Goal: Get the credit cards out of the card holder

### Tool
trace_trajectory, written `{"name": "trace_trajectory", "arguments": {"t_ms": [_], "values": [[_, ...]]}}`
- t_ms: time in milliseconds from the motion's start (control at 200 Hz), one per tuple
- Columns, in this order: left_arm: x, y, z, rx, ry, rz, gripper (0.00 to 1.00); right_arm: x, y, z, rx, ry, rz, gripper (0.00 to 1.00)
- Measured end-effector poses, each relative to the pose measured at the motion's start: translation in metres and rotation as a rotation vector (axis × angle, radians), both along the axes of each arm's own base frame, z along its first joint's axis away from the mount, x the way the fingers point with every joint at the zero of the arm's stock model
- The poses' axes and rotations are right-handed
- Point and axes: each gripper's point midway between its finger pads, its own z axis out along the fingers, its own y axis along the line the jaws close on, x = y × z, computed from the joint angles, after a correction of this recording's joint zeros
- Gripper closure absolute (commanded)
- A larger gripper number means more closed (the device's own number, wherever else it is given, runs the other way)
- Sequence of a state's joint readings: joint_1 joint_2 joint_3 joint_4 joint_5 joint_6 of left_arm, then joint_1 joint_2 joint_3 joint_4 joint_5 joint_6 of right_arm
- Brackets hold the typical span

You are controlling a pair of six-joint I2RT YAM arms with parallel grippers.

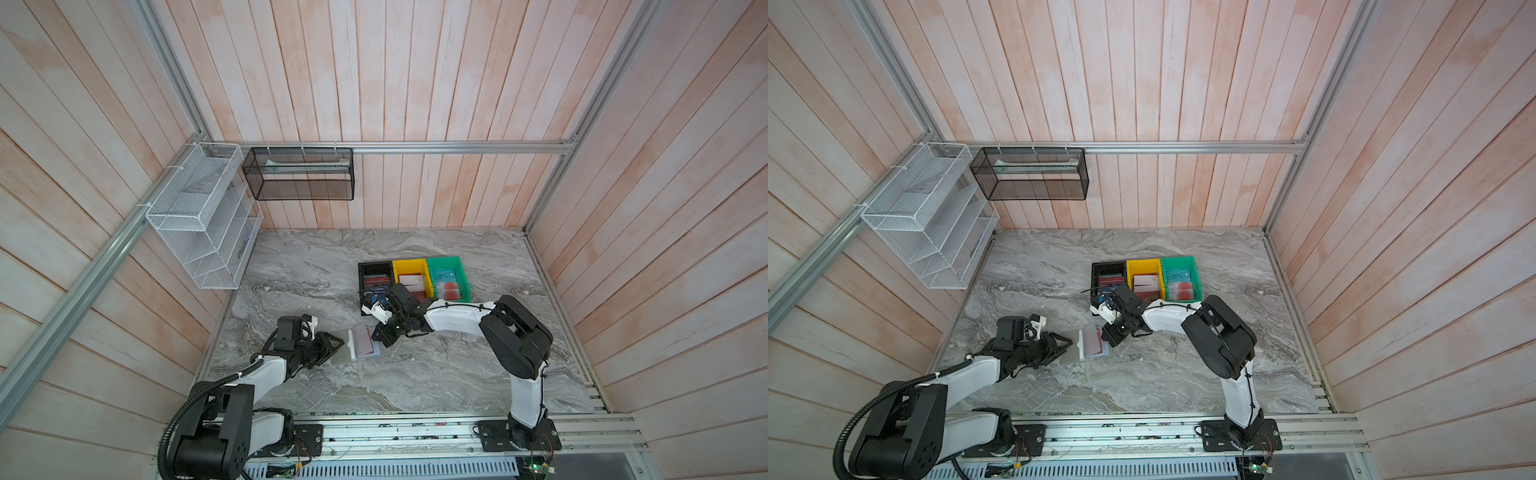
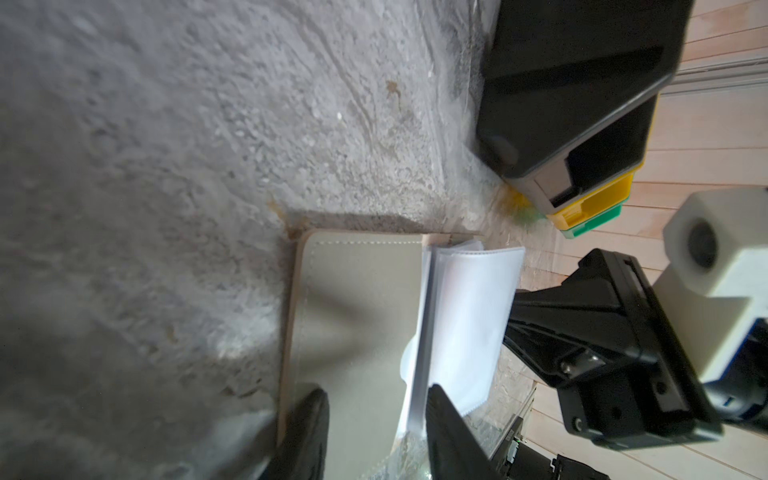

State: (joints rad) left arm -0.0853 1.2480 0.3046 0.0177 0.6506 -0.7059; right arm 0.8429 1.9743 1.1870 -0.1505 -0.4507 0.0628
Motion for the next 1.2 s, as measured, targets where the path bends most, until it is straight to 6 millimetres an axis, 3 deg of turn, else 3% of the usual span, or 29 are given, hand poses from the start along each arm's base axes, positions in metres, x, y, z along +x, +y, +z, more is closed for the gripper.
{"name": "trace_trajectory", "arguments": {"t_ms": [665, 760, 940, 1015, 1095, 1200], "values": [[-0.005, 0.008, 0.005, 0.059, 0.007, 0.015, 0.55, -0.012, 0.008, 0.0, 0.003, 0.007, 0.025, 1.0], [-0.004, 0.012, 0.02, 0.081, -0.013, 0.035, 0.54, -0.012, 0.008, 0.0, 0.003, 0.008, 0.024, 1.0], [0.01, 0.017, 0.076, 0.096, -0.161, 0.07, 0.54, -0.013, 0.008, 0.0, 0.004, 0.011, 0.026, 1.0], [0.013, 0.016, 0.088, 0.08, -0.192, 0.078, 0.54, -0.013, 0.008, -0.001, 0.004, 0.013, 0.027, 1.0], [0.012, 0.011, 0.084, 0.039, -0.187, 0.073, 0.56, -0.013, 0.009, 0.0, 0.007, 0.015, 0.026, 1.0], [0.005, 0.004, 0.06, -0.018, -0.121, 0.066, 0.6, -0.013, 0.009, 0.0, 0.006, 0.016, 0.027, 1.0]]}}
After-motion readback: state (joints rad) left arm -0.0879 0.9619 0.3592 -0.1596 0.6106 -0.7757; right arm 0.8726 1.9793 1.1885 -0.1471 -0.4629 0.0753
